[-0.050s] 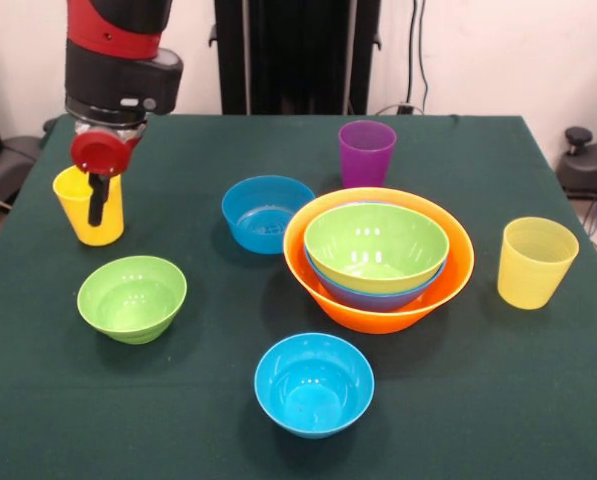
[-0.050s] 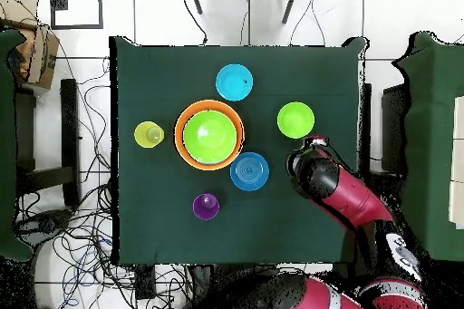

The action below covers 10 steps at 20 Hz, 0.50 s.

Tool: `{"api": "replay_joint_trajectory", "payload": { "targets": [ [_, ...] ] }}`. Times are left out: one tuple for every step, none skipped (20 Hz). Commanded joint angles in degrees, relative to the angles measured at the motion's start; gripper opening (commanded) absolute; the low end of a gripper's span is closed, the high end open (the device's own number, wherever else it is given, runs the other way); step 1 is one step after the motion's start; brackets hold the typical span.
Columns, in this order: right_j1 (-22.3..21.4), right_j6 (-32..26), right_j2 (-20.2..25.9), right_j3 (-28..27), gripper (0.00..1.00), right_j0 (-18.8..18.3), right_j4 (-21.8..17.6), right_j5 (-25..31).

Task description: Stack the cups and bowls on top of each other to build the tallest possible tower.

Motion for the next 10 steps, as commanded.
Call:
{"api": "replay_joint_trajectory", "payload": {
  "targets": [
    [-4.3,4.5,1.8,0.5,1.00,3.7,2.1,14.3],
    [-4.6,4.6,1.3,0.3,1.00,4.0,2.1,14.9],
    [-5.1,4.4,0.7,-0.2,1.00,4.4,1.9,15.9],
    [-5.1,4.5,0.4,-0.4,1.00,4.5,1.9,16.0],
    [-5.4,4.6,0.1,-0.4,1.00,4.7,1.8,15.9],
    [-5.4,4.7,0.1,-0.4,1.00,4.8,1.8,15.7],
    [-5.4,4.7,0.1,-0.4,1.00,4.8,1.6,15.5],
    [-5.5,4.7,0.1,-0.4,1.00,4.8,1.6,15.4],
    [-5.7,4.6,0.1,-0.4,1.00,4.8,1.6,15.7],
    [-5.8,4.6,0.0,-0.4,1.00,4.9,1.5,15.8]
  ]
}}
